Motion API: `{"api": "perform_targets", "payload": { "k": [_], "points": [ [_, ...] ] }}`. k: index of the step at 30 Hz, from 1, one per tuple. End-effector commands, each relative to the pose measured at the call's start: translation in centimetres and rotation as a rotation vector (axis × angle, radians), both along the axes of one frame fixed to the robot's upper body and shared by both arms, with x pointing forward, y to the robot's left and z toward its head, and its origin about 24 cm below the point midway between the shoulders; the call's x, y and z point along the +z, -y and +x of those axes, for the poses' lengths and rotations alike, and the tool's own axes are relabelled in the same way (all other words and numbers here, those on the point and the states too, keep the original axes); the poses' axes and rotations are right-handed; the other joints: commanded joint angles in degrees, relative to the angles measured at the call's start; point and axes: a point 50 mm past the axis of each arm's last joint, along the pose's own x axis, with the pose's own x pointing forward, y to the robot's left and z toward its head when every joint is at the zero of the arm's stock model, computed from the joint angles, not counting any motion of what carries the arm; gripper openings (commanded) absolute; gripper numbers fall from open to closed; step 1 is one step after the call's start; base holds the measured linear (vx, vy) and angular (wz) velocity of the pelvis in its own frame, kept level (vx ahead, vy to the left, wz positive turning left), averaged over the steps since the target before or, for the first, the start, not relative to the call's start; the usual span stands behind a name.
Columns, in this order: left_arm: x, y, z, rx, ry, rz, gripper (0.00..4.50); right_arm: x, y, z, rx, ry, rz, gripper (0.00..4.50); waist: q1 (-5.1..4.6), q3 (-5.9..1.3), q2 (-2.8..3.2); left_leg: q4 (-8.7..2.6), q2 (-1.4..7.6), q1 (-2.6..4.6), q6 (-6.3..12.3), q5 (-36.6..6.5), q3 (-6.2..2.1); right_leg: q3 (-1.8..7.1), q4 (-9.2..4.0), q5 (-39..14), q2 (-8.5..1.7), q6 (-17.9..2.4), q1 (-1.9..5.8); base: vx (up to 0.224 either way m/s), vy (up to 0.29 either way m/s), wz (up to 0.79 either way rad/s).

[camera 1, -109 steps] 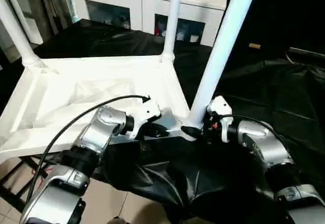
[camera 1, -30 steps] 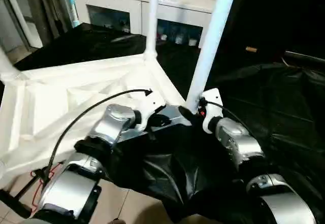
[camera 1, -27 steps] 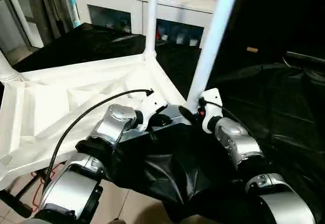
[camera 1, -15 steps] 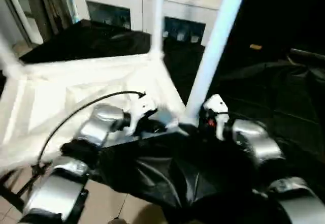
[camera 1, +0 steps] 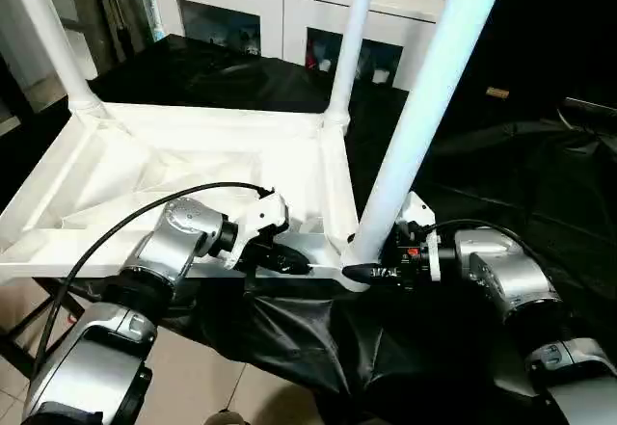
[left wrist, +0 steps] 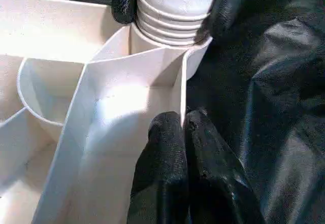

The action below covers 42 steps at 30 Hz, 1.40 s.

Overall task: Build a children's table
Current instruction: Rotate leg to tighten

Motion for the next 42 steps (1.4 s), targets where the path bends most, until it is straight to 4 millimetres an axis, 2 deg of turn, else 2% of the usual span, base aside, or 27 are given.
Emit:
{"api": "perform_targets", "payload": {
  "k": [1,3,7,9,11,12,14,15,17,18,20,21,23,26,28,31,32,33,34,37,38,40,42],
  "points": [
    [-0.5,-0.1,-0.1,0.017,-0.012,0.017,0.00,-0.2,-1.0,-0.7,0.090,-0.028,0.019,2.88,0.05,-3.41,0.11,-3.21,1.64,0.44,2.10,-11.2,0.13,2.46,-3.77,-7.4,-3.73,-12.7,2.96,0.000,0.000,0.00],
    [-0.6,0.0,-0.1,0.037,-0.001,0.018,0.00,-0.3,-1.1,-0.8,0.086,-0.028,0.020,2.79,0.06,-3.43,0.03,-3.14,1.59,0.37,2.18,-10.9,0.17,2.45,-3.69,-6.7,-3.75,-12.9,2.99,0.000,0.000,0.00],
    [-0.7,0.6,0.6,0.133,0.040,0.011,0.00,-0.9,-1.5,-0.4,-0.004,-0.009,0.013,2.73,0.09,-3.28,-0.04,-3.24,1.62,0.40,1.92,-11.9,0.15,2.44,-3.98,-9.1,-3.87,-12.4,2.89,0.000,0.000,0.00],
    [-0.8,1.2,1.3,0.222,0.067,0.009,0.00,-1.7,-1.9,0.4,-0.154,0.021,-0.027,2.72,-0.15,-2.96,0.03,-3.55,1.49,0.58,0.73,-14.5,0.01,2.49,-4.58,-14.5,-4.01,-11.1,2.62,0.000,0.000,0.00],
    [-0.8,1.9,1.9,0.303,0.084,0.004,0.00,-2.4,-2.3,1.4,-0.336,0.035,-0.060,2.72,-0.69,-2.64,0.13,-3.92,1.40,1.00,-1.39,-18.1,-0.36,2.55,-5.35,-22.6,-4.29,-8.9,2.13,0.000,0.000,0.00],
    [-0.8,2.5,2.2,0.344,0.087,-0.001,0.00,-2.8,-2.5,1.8,-0.438,0.025,-0.065,2.71,-0.92,-2.87,0.32,-4.04,1.30,0.94,-2.10,-18.7,-0.67,2.45,-5.34,-24.4,-4.31,-8.0,2.40,0.000,0.000,0.00],
    [-0.8,3.1,2.5,0.386,0.093,-0.001,0.00,-3.1,-2.8,2.2,-0.526,0.010,-0.066,2.70,-1.57,-2.84,0.18,-4.16,1.35,0.93,-2.30,-19.1,-0.74,2.45,-5.52,-23.5,-4.21,-7.9,2.29,0.000,0.000,0.00],
    [-0.9,3.7,2.7,0.419,0.096,0.003,0.00,-3.4,-3.3,2.2,-0.556,-0.006,-0.060,2.69,-1.67,-2.87,0.31,-4.09,1.32,1.01,-2.08,-19.4,-0.67,2.46,-5.52,-23.0,-4.12,-8.0,2.25,0.000,0.000,0.00],
    [-0.9,4.7,3.1,0.472,0.109,0.004,0.00,-3.6,-4.0,2.4,-0.610,-0.023,-0.060,2.69,-1.88,-2.89,0.17,-3.95,1.24,1.04,-1.30,-19.3,-0.46,2.62,-5.50,-20.7,-3.94,-8.8,2.14,0.000,0.000,0.00],
    [-0.8,5.1,3.2,0.486,0.113,0.001,0.00,-3.8,-4.2,2.5,-0.649,-0.039,-0.067,2.69,-1.76,-2.97,0.70,-3.83,1.18,1.24,-1.11,-19.2,-0.36,2.74,-5.55,-19.6,-3.97,-9.3,2.05,0.000,0.000,0.00],
    [-0.7,6.1,3.3,0.500,0.125,-0.008,0.00,-3.9,-5.2,2.8,-0.706,-0.049,-0.079,2.69,-1.86,-3.01,0.45,-3.95,1.14,0.92,-1.01,-18.5,-0.44,2.60,-5.34,-18.5,-3.87,-9.5,2.37,0.000,0.000,0.00],
    [-0.7,6.3,3.3,0.494,0.125,-0.013,0.00,-3.9,-5.6,2.8,-0.689,-0.052,-0.068,3.03,-1.73,-3.09,0.65,-3.83,1.16,1.06,-0.86,-18.3,-0.35,2.68,-5.34,-17.7,-3.90,-9.6,2.24,0.000,0.000,0.00],
    [-0.6,6.8,3.2,0.480,0.116,-0.036,0.00,-3.8,-6.6,2.6,-0.644,-0.053,-0.046,3.40,-1.68,-3.16,0.62,-3.84,1.15,0.70,-0.48,-17.5,-0.36,2.65,-5.14,-15.7,-3.86,-9.8,2.58,0.000,0.000,0.00],
    [-0.6,6.9,2.9,0.458,0.097,-0.068,0.00,-3.6,-6.9,2.6,-0.603,-0.038,-0.054,3.60,-1.77,-3.15,0.35,-3.84,1.19,0.71,-0.01,-17.1,-0.30,2.64,-5.08,-14.8,-3.83,-10.0,2.63,0.000,0.000,0.00],
    [-0.6,6.9,2.8,0.445,0.101,-0.067,0.00,-3.6,-6.7,2.7,-0.609,-0.022,-0.068,3.83,-1.78,-3.06,0.53,-3.91,1.20,0.72,-0.08,-17.5,-0.33,2.63,-5.16,-15.8,-3.91,-9.9,2.54,0.000,0.000,0.00],
    [-0.5,6.2,2.6,0.386,0.117,-0.082,0.00,-3.0,-6.0,2.9,-0.542,0.052,-0.075,3.83,-1.83,-2.98,0.42,-4.00,1.23,0.73,-0.03,-19.0,-0.42,2.61,-5.49,-18.7,-4.04,-9.2,2.45,0.000,0.000,0.00],
    [-0.5,6.2,2.6,0.386,0.117,-0.082,0.00,-3.0,-6.0,2.9,-0.542,0.052,-0.075,3.83,-1.82,-3.02,0.40,-4.02,1.28,0.63,0.05,-18.7,-0.43,2.66,-5.41,-18.4,-4.02,-9.0,2.54,0.000,0.000,0.00],
    [-0.6,5.6,2.2,0.336,0.101,-0.085,0.00,-2.3,-5.6,2.6,-0.430,0.106,-0.031,3.83,-1.85,-3.01,0.20,-4.03,1.28,0.65,0.13,-18.4,-0.39,2.66,-5.39,-18.0,-3.95,-9.0,2.50,0.000,0.000,0.00],
    [-0.6,5.5,2.2,0.331,0.100,-0.085,0.00,-2.2,-5.6,2.6,-0.420,0.111,-0.027,3.83,-1.60,-3.06,0.11,-3.88,1.30,0.52,0.79,-18.0,-0.37,2.62,-5.36,-17.5,-4.15,-9.2,2.76,0.000,0.000,0.00],
    [-0.6,4.3,1.4,0.228,0.076,-0.088,0.00,-1.4,-4.6,1.8,-0.244,0.144,0.021,3.83,-1.47,-3.24,0.09,-3.65,1.25,0.24,2.31,-14.3,-0.16,2.69,-4.83,-12.4,-3.93,-10.3,3.06,0.000,0.000,0.00],
    [-0.5,3.8,1.2,0.198,0.072,-0.087,0.00,-1.2,-4.1,1.6,-0.205,0.138,0.025,3.83,-1.41,-3.41,0.09,-3.49,1.38,0.11,2.98,-12.4,-0.11,2.67,-4.35,-8.9,-3.86,-11.2,3.26,0.000,0.000,0.00],
    [-0.5,3.2,1.0,0.163,0.064,-0.083,0.00,-1.0,-3.5,1.3,-0.153,0.131,0.027,3.83,-1.28,-3.44,0.25,-3.27,1.42,0.16,3.78,-10.7,0.13,2.52,-3.91,-5.1,-3.52,-12.5,3.18,0.000,0.000,0.00],
    [-0.5,2.6,0.8,0.135,0.060,-0.075,0.00,-0.9,-2.8,1.0,-0.107,0.118,0.021,3.83,-1.20,-3.48,0.26,-3.14,1.47,0.10,4.23,-10.1,0.21,2.43,-3.64,-3.5,-3.52,-13.5,3.21,0.000,0.000,0.00]
  ]
}}
